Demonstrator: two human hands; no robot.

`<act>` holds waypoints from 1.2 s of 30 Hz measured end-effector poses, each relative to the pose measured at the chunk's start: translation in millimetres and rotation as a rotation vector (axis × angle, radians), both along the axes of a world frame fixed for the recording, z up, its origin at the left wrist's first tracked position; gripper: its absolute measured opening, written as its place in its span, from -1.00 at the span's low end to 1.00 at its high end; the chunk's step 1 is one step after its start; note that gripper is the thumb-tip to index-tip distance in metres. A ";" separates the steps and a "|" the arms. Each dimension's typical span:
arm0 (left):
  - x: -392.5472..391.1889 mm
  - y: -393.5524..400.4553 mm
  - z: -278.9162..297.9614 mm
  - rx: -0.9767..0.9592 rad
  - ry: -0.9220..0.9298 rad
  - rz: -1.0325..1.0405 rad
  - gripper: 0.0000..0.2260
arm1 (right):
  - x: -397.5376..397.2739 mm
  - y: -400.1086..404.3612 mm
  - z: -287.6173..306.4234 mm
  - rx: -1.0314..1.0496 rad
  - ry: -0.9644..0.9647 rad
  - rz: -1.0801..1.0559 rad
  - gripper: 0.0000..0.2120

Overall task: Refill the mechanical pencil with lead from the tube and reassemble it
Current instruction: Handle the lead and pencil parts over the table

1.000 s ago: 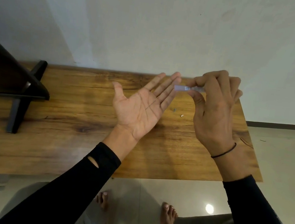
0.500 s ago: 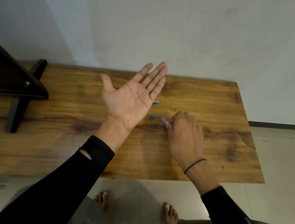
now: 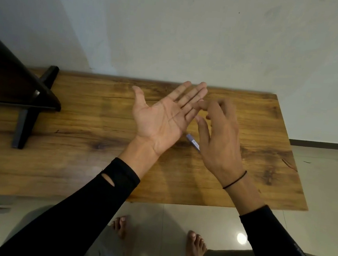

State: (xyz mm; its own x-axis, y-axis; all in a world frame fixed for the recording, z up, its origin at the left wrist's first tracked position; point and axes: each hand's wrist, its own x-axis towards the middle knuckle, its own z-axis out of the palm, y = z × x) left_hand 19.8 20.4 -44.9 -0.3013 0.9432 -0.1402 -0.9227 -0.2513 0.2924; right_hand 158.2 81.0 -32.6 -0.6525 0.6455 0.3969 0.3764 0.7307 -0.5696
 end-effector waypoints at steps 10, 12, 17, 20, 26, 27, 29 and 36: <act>19.5 -3.6 -5.6 -0.123 0.048 -0.094 0.17 | -1.5 11.2 8.7 0.426 -0.294 0.291 -0.82; 20.7 -3.5 -5.6 -0.113 0.015 -0.110 0.17 | 0.1 9.8 9.7 0.466 -0.291 0.310 -0.84; 22.2 -4.7 -5.0 -0.115 -0.009 -0.136 0.18 | 3.9 12.5 9.8 0.546 -0.338 0.328 -0.92; 19.9 -4.3 -1.3 -0.133 -0.006 -0.127 0.15 | 2.6 12.3 6.8 0.517 -0.339 0.270 -0.93; -18.3 7.7 -1.3 -0.555 0.625 0.078 -0.48 | 0.6 21.6 13.8 -0.088 0.198 0.053 -1.00; -22.2 7.3 -5.3 -0.683 0.841 0.116 -0.64 | 1.0 23.2 14.2 -0.180 0.249 0.018 -0.99; -25.9 4.5 -14.1 -0.827 1.216 0.119 -0.84 | 1.3 26.5 13.8 -0.329 0.329 -0.041 -0.98; -18.9 5.3 -38.9 -0.976 2.259 0.022 -0.75 | 1.1 32.6 13.1 -0.680 0.533 -0.113 -0.98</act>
State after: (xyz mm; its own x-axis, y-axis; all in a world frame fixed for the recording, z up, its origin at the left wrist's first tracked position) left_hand 0.8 25.7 -83.8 -0.5457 0.8356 0.0636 0.7903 0.4879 0.3706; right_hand 159.2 113.6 -19.5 -0.4070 0.9032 0.1361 -0.0152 0.1423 -0.9897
